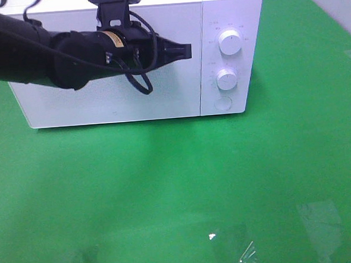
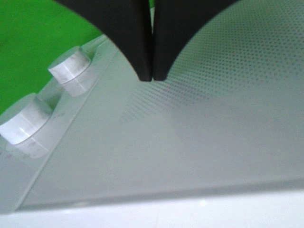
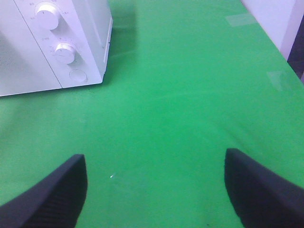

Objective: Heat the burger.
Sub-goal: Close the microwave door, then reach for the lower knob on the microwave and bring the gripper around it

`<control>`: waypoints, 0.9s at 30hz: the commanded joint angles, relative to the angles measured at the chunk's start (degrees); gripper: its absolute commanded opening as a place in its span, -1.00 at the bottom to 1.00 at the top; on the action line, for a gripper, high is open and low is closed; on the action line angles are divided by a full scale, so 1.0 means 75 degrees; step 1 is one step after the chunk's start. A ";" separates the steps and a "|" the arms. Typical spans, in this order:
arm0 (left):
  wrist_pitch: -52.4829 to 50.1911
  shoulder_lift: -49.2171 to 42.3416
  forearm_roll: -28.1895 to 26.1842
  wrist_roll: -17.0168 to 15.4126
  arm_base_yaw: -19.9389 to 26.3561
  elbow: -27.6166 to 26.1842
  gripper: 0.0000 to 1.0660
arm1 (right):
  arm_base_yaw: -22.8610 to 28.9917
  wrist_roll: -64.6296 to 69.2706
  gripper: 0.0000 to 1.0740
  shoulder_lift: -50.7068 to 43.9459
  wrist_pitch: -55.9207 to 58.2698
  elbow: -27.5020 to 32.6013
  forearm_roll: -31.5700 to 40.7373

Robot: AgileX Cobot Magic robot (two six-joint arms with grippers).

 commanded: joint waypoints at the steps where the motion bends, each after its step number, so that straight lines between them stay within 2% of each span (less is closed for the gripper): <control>1: 0.1772 -0.0642 -0.0099 0.0031 -0.0351 -0.0084 -0.95 | -0.0008 -0.0061 0.42 -0.0191 -0.0061 0.0008 0.0023; 3: 0.2246 -0.0764 -0.0099 0.0031 -0.0382 -0.0084 -0.88 | -0.0008 -0.0061 0.42 -0.0191 -0.0061 0.0008 0.0023; 4: 0.3201 -0.0978 -0.0046 0.0031 -0.0435 -0.0084 -0.68 | -0.0008 -0.0061 0.42 -0.0191 -0.0061 0.0008 0.0023; 5: 0.3201 -0.0978 -0.0046 0.0031 -0.0435 -0.0084 -0.68 | -0.0008 -0.0061 0.42 -0.0191 -0.0061 0.0008 0.0023; 6: 0.4194 -0.1230 -0.0031 0.0031 -0.0451 -0.0084 -0.25 | -0.0008 -0.0061 0.42 -0.0191 -0.0061 0.0008 0.0023; 7: 0.4194 -0.1230 -0.0031 0.0031 -0.0451 -0.0084 -0.25 | -0.0008 -0.0061 0.42 -0.0191 -0.0061 0.0008 0.0023; 8: 0.4553 -0.1322 -0.0008 0.0031 -0.0451 -0.0084 -0.02 | -0.0008 -0.0061 0.42 -0.0191 -0.0061 0.0008 0.0023; 9: 0.5332 -0.1513 0.0046 0.0015 -0.0451 -0.0084 0.57 | -0.0008 -0.0061 0.42 -0.0191 -0.0061 0.0008 0.0023; 10: 0.5332 -0.1513 0.0046 0.0015 -0.0451 -0.0084 0.57 | -0.0008 -0.0061 0.42 -0.0191 -0.0061 0.0008 0.0023; 11: 0.6173 -0.1673 0.0069 -0.0008 -0.0451 -0.0084 0.89 | -0.0008 -0.0061 0.42 -0.0191 -0.0061 0.0008 0.0023; 12: 0.6173 -0.1673 0.0069 -0.0008 -0.0451 -0.0084 0.89 | -0.0008 -0.0061 0.42 -0.0191 -0.0061 0.0008 0.0023; 13: 0.6914 -0.1856 0.0115 -0.0015 -0.0451 -0.0084 0.85 | -0.0008 -0.0061 0.42 -0.0191 -0.0061 0.0008 0.0023; 18: 0.8144 -0.2269 0.0244 -0.0107 -0.0451 -0.0084 0.84 | -0.0008 -0.0061 0.42 -0.0191 -0.0061 0.0008 0.0023; 24: 0.8724 -0.2468 0.0634 -0.0199 -0.0397 -0.0084 0.83 | -0.0008 -0.0061 0.42 -0.0191 -0.0061 0.0008 0.0023; 25: 0.9190 -0.2605 0.0848 -0.0405 -0.0099 -0.0084 0.83 | -0.0008 -0.0061 0.42 -0.0191 -0.0061 0.0008 0.0023; 27: 0.9343 -0.2643 0.0840 -0.0413 0.0069 -0.0084 0.83 | -0.0008 -0.0061 0.42 -0.0191 -0.0061 0.0008 0.0023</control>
